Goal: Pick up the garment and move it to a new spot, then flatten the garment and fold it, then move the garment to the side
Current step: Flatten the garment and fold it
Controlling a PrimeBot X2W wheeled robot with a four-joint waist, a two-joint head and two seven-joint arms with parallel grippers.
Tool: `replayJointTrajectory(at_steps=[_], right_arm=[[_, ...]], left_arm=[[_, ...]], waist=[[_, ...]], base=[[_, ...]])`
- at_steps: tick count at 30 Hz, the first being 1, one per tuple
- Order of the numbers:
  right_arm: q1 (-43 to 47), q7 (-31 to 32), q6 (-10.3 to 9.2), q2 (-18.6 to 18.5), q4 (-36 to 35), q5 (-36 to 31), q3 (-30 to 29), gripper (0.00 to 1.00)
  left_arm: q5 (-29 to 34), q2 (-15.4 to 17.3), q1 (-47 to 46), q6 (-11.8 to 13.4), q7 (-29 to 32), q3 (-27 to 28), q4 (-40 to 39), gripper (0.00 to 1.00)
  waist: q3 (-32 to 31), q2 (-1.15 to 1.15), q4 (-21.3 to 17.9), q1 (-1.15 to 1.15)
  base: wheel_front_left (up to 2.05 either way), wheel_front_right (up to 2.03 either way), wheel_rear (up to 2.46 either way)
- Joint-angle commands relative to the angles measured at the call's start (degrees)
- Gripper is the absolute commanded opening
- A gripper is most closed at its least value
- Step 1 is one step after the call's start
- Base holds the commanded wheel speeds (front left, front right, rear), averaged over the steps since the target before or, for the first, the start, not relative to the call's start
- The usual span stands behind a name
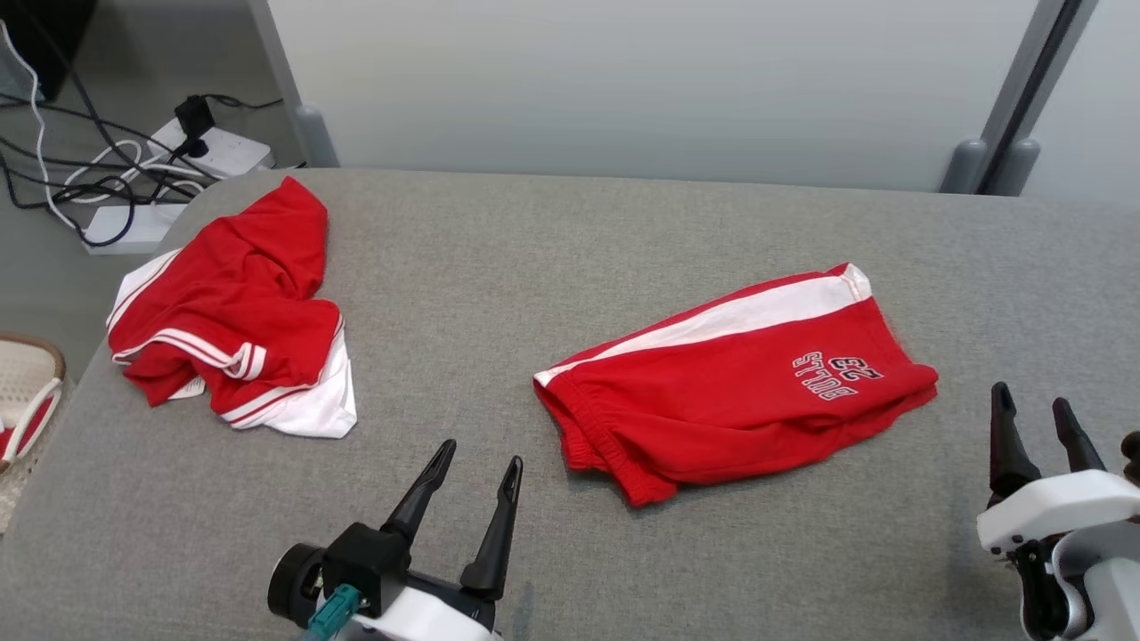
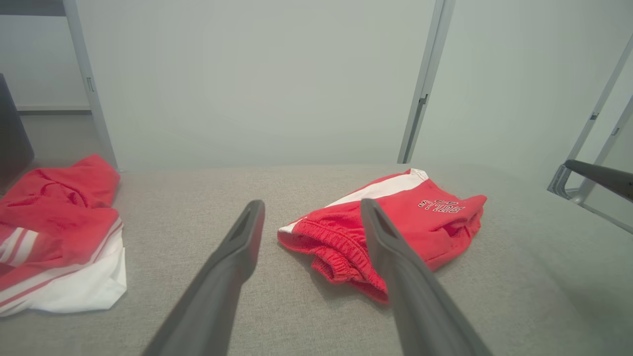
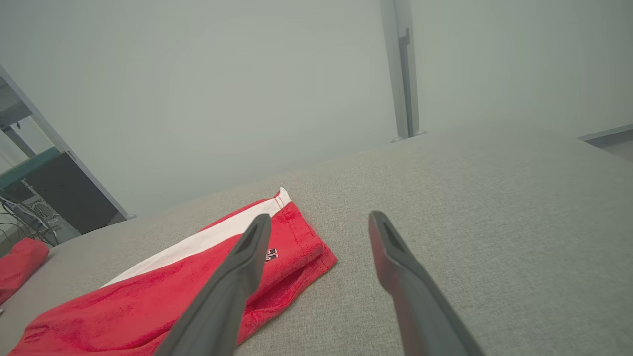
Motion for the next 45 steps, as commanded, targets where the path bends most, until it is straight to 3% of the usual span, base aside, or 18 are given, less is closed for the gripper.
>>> replayJointTrajectory(at_steps=[1, 5, 14, 20, 21, 22, 23, 24, 37, 41, 45], right_arm=[[-7.6, -0.8, 0.19, -1.7, 6.8, -0.5, 0.2, 1.00], [-15.2, -0.8, 0.19, -2.2, 17.3, -1.0, -0.9, 1.00], [-26.0, 0.0, 0.19, -3.7, 30.1, -0.2, -2.3, 1.00], [-30.5, 3.6, 0.19, -3.3, 37.3, -3.6, -1.5, 1.00], [-30.2, 5.5, 0.19, -3.4, 37.7, -4.6, -1.8, 0.85], [-30.0, 6.8, 0.19, -3.4, 37.9, -5.8, -2.2, 0.46], [-29.9, 7.1, 0.19, -3.4, 38.0, -6.3, -2.5, 0.31], [-29.9, 7.4, 0.19, -3.2, 38.1, -7.3, -3.2, 0.00], [-24.3, -0.6, 0.19, -2.3, 37.3, -12.5, -11.6, 0.00], [-13.0, -0.7, 0.19, 3.2, 20.0, -20.6, -23.2, 0.00], [-8.5, -0.8, 0.19, 5.5, 13.4, -25.9, -28.2, 0.00]], left_arm=[[0.9, 0.0, -4.7, -1.1, -0.6, 1.3, -1.5, 1.00], [1.1, -0.2, -6.9, -1.4, -0.6, 0.8, -1.9, 1.00], [1.5, -0.3, -10.5, -1.8, -0.6, -0.6, -0.9, 1.00], [0.5, -0.4, -12.7, -1.0, -0.6, -1.1, -1.2, 1.00], [0.4, -0.4, -12.9, -1.0, -0.6, -1.1, -1.3, 1.00], [0.2, -0.4, -13.0, -0.9, -0.6, -1.1, -1.4, 1.00], [0.2, -0.4, -13.0, -0.9, -0.6, -1.0, -1.5, 1.00], [0.1, -0.4, -13.1, -0.8, -0.6, -1.0, -1.5, 1.00], [0.1, -0.4, -10.1, -0.4, -0.6, 0.7, -1.4, 1.00], [0.5, -0.4, -8.9, -1.0, -0.6, 1.7, -1.5, 1.00], [0.4, -0.4, -8.4, -1.1, -0.6, 1.9, -1.4, 1.00]], waist=[[3.1, 0.00, 2.4, 0.00], [6.6, 0.00, 4.5, 0.00], [12.3, 0.00, 6.2, 0.00], [13.9, 0.00, 6.5, 0.00], [13.7, 0.00, 6.5, 0.00], [13.5, 0.00, 6.4, 0.00], [13.4, 0.00, 6.3, 0.00], [13.2, 0.00, 6.3, 0.00], [9.1, 0.00, 3.3, 0.00], [7.7, 0.00, -0.3, 0.00], [6.7, 0.00, -2.2, 0.00]], base=[[0.00, 0.00, 0.00], [0.00, 0.00, 0.00], [0.00, 0.00, 0.00], [0.00, 0.00, 0.00], [0.00, 0.00, 0.00], [0.00, 0.00, 0.00], [0.00, 0.00, 0.00], [0.00, 0.00, 0.00], [0.00, 0.00, 0.00], [0.00, 0.00, 0.00], [0.00, 0.00, 0.00]])
